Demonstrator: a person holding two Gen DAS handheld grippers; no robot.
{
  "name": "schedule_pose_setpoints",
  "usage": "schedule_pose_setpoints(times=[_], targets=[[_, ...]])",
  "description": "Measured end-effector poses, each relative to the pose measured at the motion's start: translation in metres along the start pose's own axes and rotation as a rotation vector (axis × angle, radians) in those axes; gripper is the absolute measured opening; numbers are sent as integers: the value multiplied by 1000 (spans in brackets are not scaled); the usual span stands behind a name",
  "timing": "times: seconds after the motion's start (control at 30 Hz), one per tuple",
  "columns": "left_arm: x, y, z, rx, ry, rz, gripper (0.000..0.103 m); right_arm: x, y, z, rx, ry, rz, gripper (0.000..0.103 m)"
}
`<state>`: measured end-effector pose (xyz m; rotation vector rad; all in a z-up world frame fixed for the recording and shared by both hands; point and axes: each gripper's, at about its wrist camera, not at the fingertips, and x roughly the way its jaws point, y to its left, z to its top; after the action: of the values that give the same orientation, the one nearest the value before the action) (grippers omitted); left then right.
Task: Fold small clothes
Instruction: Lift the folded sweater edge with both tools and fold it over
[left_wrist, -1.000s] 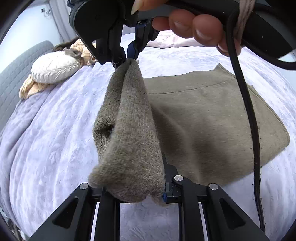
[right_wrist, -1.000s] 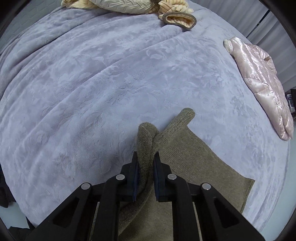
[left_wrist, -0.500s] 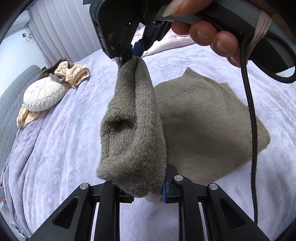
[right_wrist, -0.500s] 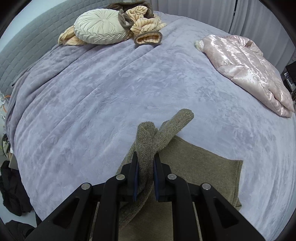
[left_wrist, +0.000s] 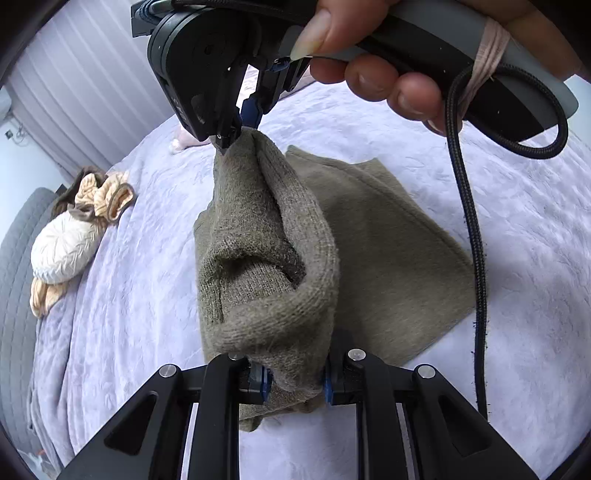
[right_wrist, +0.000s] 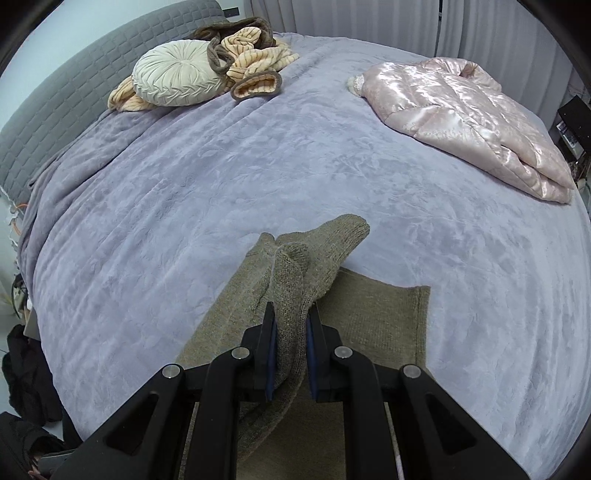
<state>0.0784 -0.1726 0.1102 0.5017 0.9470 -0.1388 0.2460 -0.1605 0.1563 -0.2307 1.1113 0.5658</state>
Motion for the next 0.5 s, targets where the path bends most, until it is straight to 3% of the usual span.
schedule_pose_setpoints(times=[0.27,0.5], targets=[[-8,-36,12,56,10,18,21,-13,-44,-29,50,-57,39,15],[0,-79,13,173,22,94,21,-22,-68,-45,76,-100,65,15]])
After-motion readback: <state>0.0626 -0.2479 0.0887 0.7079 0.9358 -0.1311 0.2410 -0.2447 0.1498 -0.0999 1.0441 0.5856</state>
